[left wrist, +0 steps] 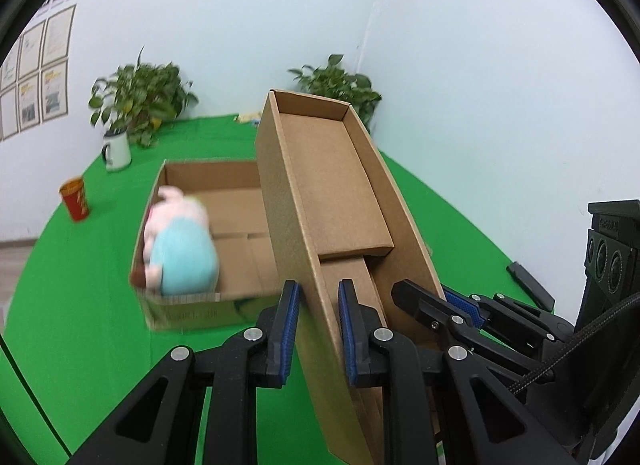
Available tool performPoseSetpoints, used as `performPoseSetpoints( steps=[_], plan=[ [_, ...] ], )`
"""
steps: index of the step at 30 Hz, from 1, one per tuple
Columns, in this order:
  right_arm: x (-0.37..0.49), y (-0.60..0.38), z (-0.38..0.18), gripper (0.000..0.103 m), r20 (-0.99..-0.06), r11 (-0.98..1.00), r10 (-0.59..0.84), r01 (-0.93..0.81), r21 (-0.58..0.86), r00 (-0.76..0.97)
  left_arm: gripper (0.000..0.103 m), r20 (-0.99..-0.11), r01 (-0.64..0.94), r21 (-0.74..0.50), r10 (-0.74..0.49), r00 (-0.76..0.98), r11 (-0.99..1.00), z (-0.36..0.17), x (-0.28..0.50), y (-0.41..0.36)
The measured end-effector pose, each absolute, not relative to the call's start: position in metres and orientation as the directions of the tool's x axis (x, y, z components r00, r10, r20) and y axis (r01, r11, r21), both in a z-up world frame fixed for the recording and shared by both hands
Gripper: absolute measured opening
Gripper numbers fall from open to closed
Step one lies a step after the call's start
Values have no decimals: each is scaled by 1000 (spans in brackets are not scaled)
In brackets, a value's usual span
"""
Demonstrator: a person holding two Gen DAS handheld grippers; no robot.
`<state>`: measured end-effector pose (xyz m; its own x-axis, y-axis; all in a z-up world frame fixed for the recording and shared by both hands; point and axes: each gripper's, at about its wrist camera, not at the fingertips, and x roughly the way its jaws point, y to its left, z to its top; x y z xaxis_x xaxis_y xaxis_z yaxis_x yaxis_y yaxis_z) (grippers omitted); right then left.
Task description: Organize objects
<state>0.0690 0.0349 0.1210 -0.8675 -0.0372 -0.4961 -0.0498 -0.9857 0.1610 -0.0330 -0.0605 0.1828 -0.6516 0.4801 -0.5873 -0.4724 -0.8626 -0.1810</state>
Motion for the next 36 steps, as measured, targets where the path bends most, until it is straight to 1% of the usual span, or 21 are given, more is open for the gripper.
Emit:
performPoseSetpoints(
  steps=[5, 14, 19, 28, 36],
  plan=[
    [51, 47, 143, 11, -455, -989, -8, -62, 138, -891, 17, -565, -495, -170, 496, -659, -852, 213, -61, -44],
    [11, 60, 158, 11, -437, -992, 32, -84, 99, -899, 16, -550, -504, -177, 509, -662, -846, 244, -115, -30],
    [-15, 65, 161, 11, -439, -992, 32, -83, 97, -898, 16, -555, -504, -173, 506, -660, -846, 248, -147, -30],
    [-70, 65, 148, 10, -493, -992, 10, -72, 106, -870, 15, -605, -454, -188, 467, -645, -871, 222, -216, -40],
    [-119, 64, 107, 10, -567, -986, -51, -48, 158, -822, 14, -715, -390, -163, 381, -586, -906, 161, -274, -52]
  ],
)
